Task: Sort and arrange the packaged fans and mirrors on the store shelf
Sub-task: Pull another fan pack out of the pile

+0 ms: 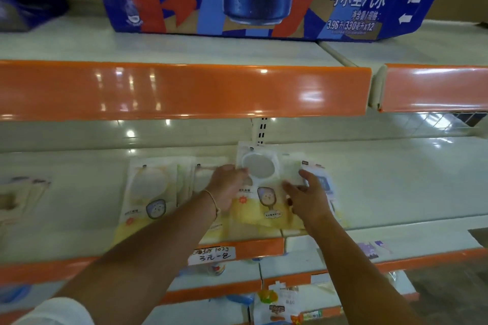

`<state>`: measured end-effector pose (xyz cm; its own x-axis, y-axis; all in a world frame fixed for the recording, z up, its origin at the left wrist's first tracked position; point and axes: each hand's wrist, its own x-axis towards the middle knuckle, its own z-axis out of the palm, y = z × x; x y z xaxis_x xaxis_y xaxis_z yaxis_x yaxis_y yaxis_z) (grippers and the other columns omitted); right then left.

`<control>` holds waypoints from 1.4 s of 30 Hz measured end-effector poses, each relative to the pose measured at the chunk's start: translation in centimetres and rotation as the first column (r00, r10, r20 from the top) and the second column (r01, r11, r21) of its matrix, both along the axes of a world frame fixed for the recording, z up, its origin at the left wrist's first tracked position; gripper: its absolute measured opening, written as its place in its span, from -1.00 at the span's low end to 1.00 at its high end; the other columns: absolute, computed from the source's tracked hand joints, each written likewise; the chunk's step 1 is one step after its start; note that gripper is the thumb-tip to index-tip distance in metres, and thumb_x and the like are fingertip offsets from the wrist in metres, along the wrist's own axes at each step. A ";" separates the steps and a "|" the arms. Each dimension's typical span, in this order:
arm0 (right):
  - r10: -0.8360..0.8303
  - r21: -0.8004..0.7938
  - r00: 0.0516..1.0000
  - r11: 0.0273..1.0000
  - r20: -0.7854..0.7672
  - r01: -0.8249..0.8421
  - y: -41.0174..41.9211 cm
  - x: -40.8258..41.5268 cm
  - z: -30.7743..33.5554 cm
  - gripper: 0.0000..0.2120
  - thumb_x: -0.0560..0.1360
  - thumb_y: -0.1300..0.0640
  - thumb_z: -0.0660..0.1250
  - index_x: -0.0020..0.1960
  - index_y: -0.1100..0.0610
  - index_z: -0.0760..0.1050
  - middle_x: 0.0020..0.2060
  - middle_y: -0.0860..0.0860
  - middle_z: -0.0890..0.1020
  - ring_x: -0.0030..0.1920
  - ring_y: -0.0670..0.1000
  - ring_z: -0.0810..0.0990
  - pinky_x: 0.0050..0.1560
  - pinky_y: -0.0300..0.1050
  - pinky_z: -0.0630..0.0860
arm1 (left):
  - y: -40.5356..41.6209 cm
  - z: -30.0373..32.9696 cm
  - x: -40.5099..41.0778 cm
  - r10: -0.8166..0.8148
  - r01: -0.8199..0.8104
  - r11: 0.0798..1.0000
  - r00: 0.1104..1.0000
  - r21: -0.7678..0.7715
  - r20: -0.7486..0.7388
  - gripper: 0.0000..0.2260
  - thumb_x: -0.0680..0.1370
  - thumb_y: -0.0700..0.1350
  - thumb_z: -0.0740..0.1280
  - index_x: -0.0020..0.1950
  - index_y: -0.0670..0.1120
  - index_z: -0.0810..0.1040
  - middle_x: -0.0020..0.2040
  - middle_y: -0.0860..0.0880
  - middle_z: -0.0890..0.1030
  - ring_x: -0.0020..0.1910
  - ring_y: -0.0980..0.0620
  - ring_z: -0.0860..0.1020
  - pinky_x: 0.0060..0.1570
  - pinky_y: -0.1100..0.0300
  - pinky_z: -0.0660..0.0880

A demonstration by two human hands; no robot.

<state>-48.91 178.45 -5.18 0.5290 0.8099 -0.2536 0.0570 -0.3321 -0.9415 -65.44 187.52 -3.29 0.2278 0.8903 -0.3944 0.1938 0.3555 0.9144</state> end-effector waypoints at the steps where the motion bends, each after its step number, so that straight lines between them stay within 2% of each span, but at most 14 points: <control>1: -0.021 -0.005 1.000 1.000 -0.007 0.021 0.4 -0.8 0.0 -0.52 0.52 0.08 0.37 0.39 0.02 0.33 -0.06 0.07 0.66 -0.17 0.06 0.64 -0.20 -0.08 0.56 | 0.3 0.1 -1.5 0.015 -0.014 0.999 1.000 0.029 -0.022 -0.79 0.54 -0.12 0.36 0.02 -0.28 0.57 -0.17 -0.13 0.63 -0.25 0.02 0.54 -0.28 0.23 0.41; 3: -0.023 -0.016 0.999 1.000 0.031 0.023 1.1 -3.0 0.2 -0.62 0.53 0.11 0.33 0.33 0.08 0.41 -0.05 0.08 0.65 -0.17 0.08 0.66 -0.24 -0.07 0.58 | 0.9 0.4 -4.9 0.034 -0.030 0.997 0.998 0.068 -0.059 -0.75 0.46 -0.12 0.39 -0.02 -0.30 0.59 -0.11 -0.21 0.63 -0.22 -0.04 0.51 -0.25 0.18 0.40; 8: 0.098 -0.019 0.987 0.995 0.130 -0.096 3.4 -10.0 0.4 -0.78 0.51 0.15 0.35 0.15 0.09 0.54 -0.17 -0.01 0.67 -0.31 -0.01 0.62 -0.35 -0.18 0.48 | 1.8 0.7 -13.6 0.108 -0.101 0.993 0.988 0.065 -0.109 -0.83 0.48 -0.14 0.38 -0.04 -0.25 0.60 -0.12 -0.16 0.59 -0.21 -0.04 0.49 -0.25 0.17 0.39; 13: 0.192 -0.052 0.960 0.981 0.203 -0.185 5.8 -17.7 0.1 -0.75 0.47 0.12 0.37 0.15 0.09 0.57 -0.08 -0.02 0.66 -0.15 0.03 0.65 -0.16 -0.11 0.57 | 1.8 0.5 -21.3 0.232 -0.230 0.972 0.971 0.043 -0.059 -0.83 0.44 -0.13 0.39 -0.09 -0.23 0.61 -0.13 -0.17 0.62 -0.17 -0.08 0.54 -0.16 0.13 0.44; 16: 0.219 -0.092 0.941 0.975 0.258 -0.201 6.5 -21.1 -0.2 -0.73 0.45 0.12 0.35 0.15 0.09 0.58 -0.05 -0.04 0.65 -0.07 0.02 0.63 -0.01 -0.02 0.60 | 2.1 0.1 -25.0 0.279 -0.277 0.960 0.959 0.042 -0.047 -0.86 0.49 -0.13 0.38 -0.18 -0.20 0.60 -0.23 -0.12 0.64 -0.24 -0.05 0.56 -0.22 0.18 0.44; 18: 0.214 -0.121 0.930 0.975 0.299 -0.185 6.7 -22.7 -0.3 -0.73 0.45 0.12 0.33 0.15 0.05 0.57 -0.05 -0.07 0.63 -0.07 0.00 0.61 0.00 -0.05 0.57 | 2.3 -0.2 -26.6 0.306 -0.305 0.952 0.951 0.032 -0.035 -0.86 0.52 -0.17 0.35 -0.24 -0.16 0.56 -0.30 -0.09 0.64 -0.27 -0.04 0.56 -0.26 0.20 0.44; 21: 0.209 -0.160 0.897 0.974 0.389 -0.158 6.4 -23.8 -0.6 -0.72 0.45 0.08 0.31 0.16 0.00 0.55 -0.03 -0.11 0.61 -0.07 -0.04 0.58 0.01 -0.07 0.54 | 2.3 -0.5 -27.4 0.296 -0.296 0.955 0.954 0.014 -0.046 -0.84 0.51 -0.18 0.35 -0.27 -0.14 0.52 -0.36 -0.04 0.60 -0.31 0.00 0.54 -0.32 0.23 0.40; 24: 0.176 -0.143 0.904 0.981 0.390 -0.129 5.7 -23.5 -0.9 -0.70 0.45 0.10 0.33 0.19 0.04 0.54 0.04 -0.06 0.63 -0.02 0.00 0.59 0.10 0.00 0.56 | 2.3 -0.9 -26.3 0.263 -0.263 0.965 0.965 -0.023 -0.011 -0.86 0.53 -0.17 0.34 -0.24 -0.14 0.53 -0.32 -0.06 0.61 -0.29 0.01 0.54 -0.34 0.23 0.40; 27: 0.125 -0.129 0.904 0.989 0.408 -0.078 5.1 -22.2 -0.7 -0.71 0.46 0.10 0.34 0.19 0.05 0.53 0.05 -0.03 0.62 -0.02 0.00 0.58 0.11 0.00 0.55 | 2.5 -1.0 -24.1 0.216 -0.214 0.975 0.976 -0.053 0.020 -0.88 0.53 -0.14 0.35 -0.14 -0.18 0.58 -0.19 -0.12 0.66 -0.21 -0.04 0.58 -0.21 0.20 0.47; 31: 0.069 -0.114 0.894 0.993 0.442 -0.020 4.2 -19.5 -0.7 -0.71 0.48 0.09 0.32 0.20 0.05 0.53 0.04 -0.03 0.62 -0.03 0.02 0.60 0.08 0.04 0.57 | 2.4 -0.7 -20.8 0.099 -0.094 0.988 0.994 -0.124 0.038 -0.78 0.51 -0.09 0.35 -0.02 -0.25 0.57 -0.05 -0.22 0.66 -0.02 -0.21 0.63 0.03 -0.05 0.56; 33: 0.037 -0.099 0.894 0.995 0.447 0.008 3.8 -18.3 -0.7 -0.71 0.48 0.10 0.32 0.19 0.07 0.53 0.04 -0.02 0.63 -0.03 0.03 0.62 0.09 0.04 0.57 | 2.3 -0.6 -19.3 -0.004 -0.001 0.999 0.992 -0.037 -0.129 -0.77 0.54 -0.04 0.27 -0.15 -0.20 0.51 -0.19 -0.16 0.61 -0.19 -0.16 0.61 -0.17 0.04 0.58; 35: 0.018 -0.091 0.890 0.996 0.456 0.026 3.5 -17.2 -0.6 -0.71 0.48 0.11 0.32 0.18 0.11 0.54 0.04 -0.02 0.64 -0.01 0.02 0.61 0.11 -0.02 0.55 | 2.3 -0.3 -18.5 -0.083 0.156 0.980 0.884 0.124 -0.460 -0.71 0.61 0.01 0.17 -0.25 -0.10 0.40 -0.34 -0.05 0.49 -0.37 0.01 0.49 -0.42 0.19 0.39; 38: 0.005 -0.080 0.876 0.996 0.482 0.039 3.0 -15.2 -0.5 -0.72 0.48 0.12 0.32 0.18 0.11 0.55 0.07 0.01 0.64 0.06 0.03 0.59 0.13 -0.06 0.52 | 2.3 0.2 -17.6 -0.070 0.388 0.883 0.664 0.264 -0.744 -0.70 0.62 0.02 0.13 -0.22 -0.10 0.46 -0.37 -0.01 0.47 -0.39 0.06 0.47 -0.43 0.21 0.33; 42: -0.011 -0.085 0.866 0.994 0.500 0.062 2.4 -12.1 -0.3 -0.71 0.49 0.14 0.31 0.20 0.12 0.54 0.10 0.03 0.63 0.11 0.04 0.58 0.04 -0.21 0.43 | 2.6 -0.1 -16.1 -0.003 0.503 0.819 0.484 0.275 -0.875 -0.79 0.57 -0.04 0.18 -0.01 -0.11 0.56 -0.29 0.01 0.52 -0.28 0.04 0.53 -0.31 0.21 0.43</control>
<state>-61.01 180.82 -5.49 0.6343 0.7727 -0.0233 0.4955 -0.4295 -0.7550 -81.58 190.12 -3.36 0.2759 0.9547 -0.1111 0.9274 -0.2340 0.2918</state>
